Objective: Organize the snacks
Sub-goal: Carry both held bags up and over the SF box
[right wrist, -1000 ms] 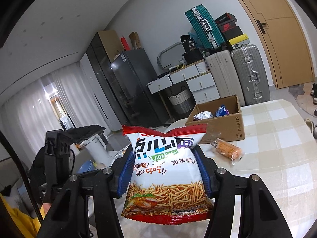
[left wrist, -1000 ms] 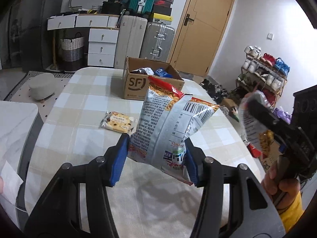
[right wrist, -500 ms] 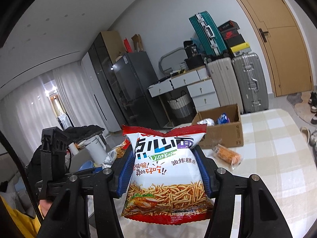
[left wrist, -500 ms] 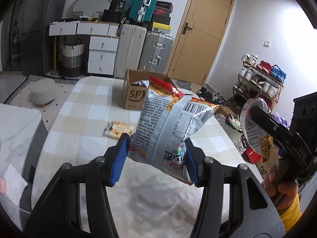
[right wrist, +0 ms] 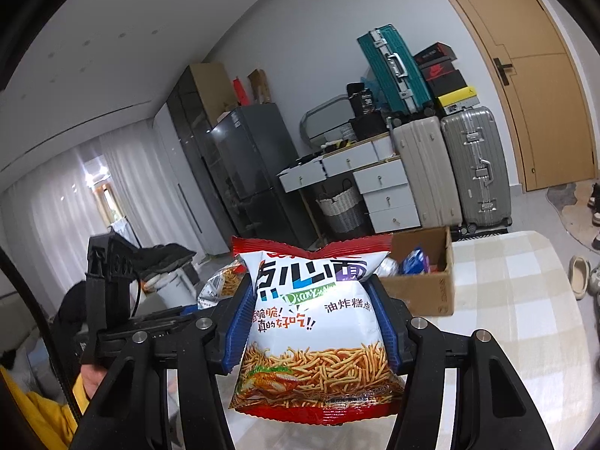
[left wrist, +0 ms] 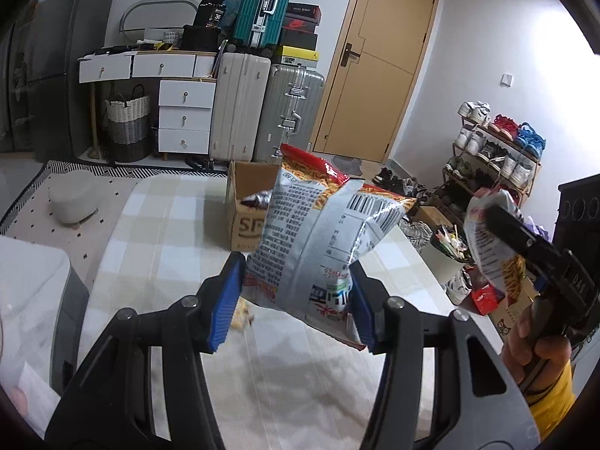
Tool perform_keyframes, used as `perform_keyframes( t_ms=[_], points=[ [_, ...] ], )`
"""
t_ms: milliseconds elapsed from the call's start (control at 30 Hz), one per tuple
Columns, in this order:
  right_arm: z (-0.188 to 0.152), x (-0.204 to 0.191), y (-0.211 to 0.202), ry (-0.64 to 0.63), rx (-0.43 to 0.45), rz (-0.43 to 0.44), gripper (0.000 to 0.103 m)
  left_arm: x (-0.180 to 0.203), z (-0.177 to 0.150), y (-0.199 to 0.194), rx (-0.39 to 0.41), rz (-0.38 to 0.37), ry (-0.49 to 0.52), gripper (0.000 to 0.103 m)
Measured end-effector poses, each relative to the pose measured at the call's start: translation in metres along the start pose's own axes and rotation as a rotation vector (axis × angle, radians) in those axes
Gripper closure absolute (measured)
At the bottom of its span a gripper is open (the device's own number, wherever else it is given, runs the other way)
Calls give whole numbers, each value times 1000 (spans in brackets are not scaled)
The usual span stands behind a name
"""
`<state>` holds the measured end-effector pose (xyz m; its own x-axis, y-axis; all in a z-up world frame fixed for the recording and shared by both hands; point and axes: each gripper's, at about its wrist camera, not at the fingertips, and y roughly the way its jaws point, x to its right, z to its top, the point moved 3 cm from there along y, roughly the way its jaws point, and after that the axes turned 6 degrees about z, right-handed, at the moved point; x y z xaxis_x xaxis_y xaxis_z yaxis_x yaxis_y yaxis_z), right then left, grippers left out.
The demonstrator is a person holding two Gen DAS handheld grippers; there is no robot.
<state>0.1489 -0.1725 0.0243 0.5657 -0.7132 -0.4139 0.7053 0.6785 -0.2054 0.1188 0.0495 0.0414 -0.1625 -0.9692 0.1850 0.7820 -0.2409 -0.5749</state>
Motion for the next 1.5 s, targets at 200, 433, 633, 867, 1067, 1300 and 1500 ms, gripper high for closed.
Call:
perform_keyframes(
  t_ms=[200,433,633,867,1067,1300,1500],
  points=[
    [48,23,29,-31,-14,-24,45,0,53,45,-29,22,27,53],
    [103,56,86,-40,-50,-45,45,-7,114,137,-127,14,26,53],
    [128,103,145,29,-131,-93,45,-15,143,230,-266,-12,-5,53],
    [133,149,213,75,-230,-137,45,-14,161,299,-317,-4,-11,53],
    [115,180,259,118,-331,-151,45,-7,168,346,-386,-1,-11,53],
    [92,208,290,146,-397,-188,45,-4,165,398,-431,9,-5,53],
    [82,222,298,173,-410,-198,45,-8,155,418,-447,7,-4,53]
  ],
)
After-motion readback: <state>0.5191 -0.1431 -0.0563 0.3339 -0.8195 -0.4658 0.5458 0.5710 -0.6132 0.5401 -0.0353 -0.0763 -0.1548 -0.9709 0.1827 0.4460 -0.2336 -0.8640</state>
